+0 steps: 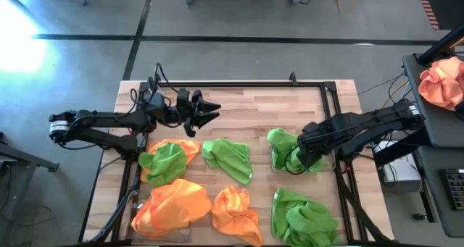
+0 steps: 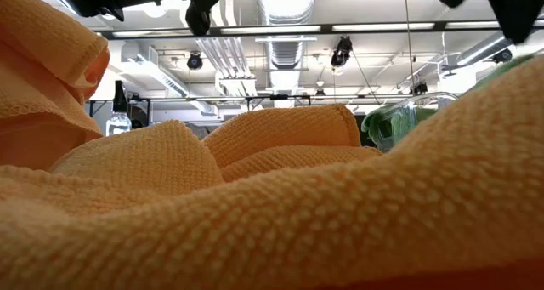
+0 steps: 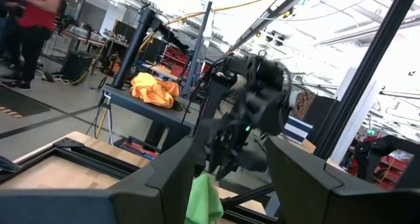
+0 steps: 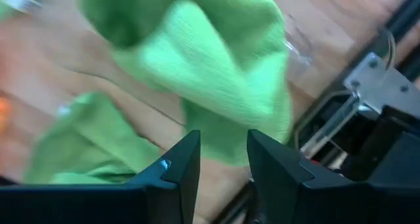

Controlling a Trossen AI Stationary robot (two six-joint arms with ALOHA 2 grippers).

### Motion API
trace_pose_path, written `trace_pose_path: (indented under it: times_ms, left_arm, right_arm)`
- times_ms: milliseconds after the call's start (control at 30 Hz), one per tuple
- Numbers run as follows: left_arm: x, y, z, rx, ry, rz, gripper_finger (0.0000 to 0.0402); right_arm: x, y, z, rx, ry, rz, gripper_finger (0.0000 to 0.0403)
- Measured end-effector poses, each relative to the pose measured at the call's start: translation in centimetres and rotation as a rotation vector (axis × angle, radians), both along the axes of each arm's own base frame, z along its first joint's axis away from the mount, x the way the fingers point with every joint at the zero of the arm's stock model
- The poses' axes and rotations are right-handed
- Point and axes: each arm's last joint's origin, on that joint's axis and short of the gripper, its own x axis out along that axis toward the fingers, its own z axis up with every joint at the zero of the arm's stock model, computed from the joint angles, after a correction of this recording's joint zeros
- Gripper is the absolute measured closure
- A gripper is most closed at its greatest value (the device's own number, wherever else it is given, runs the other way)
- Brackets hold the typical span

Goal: Sort microfiber towel by color & place in baskets
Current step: Put the top right green towel into the right transparent bin, then put the bottom right green towel into the right transparent bin

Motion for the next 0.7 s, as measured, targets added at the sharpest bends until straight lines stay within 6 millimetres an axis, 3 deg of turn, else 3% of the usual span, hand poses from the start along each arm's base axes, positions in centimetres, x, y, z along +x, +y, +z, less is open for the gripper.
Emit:
trace_pose_path:
  times_ms: [200,333,700]
  left_arm:
    - [0.0,0.0,-0.1,0.007,0.007,0.001,0.0228]
    - [0.1,0.0,-0.2,0.004,0.025,-0.001,0.0228]
    - [0.1,0.0,-0.5,0.002,0.050,-0.017,0.0228]
  right_arm:
    - [0.8,0.1,3.0,-0.003,-0.117,-0.015,0.0285]
    - [1.7,0.4,3.6,0.022,-0.126,-0.001,0.0294]
    - [5.3,3.2,-0.5,0.152,0.118,0.138,0.0303]
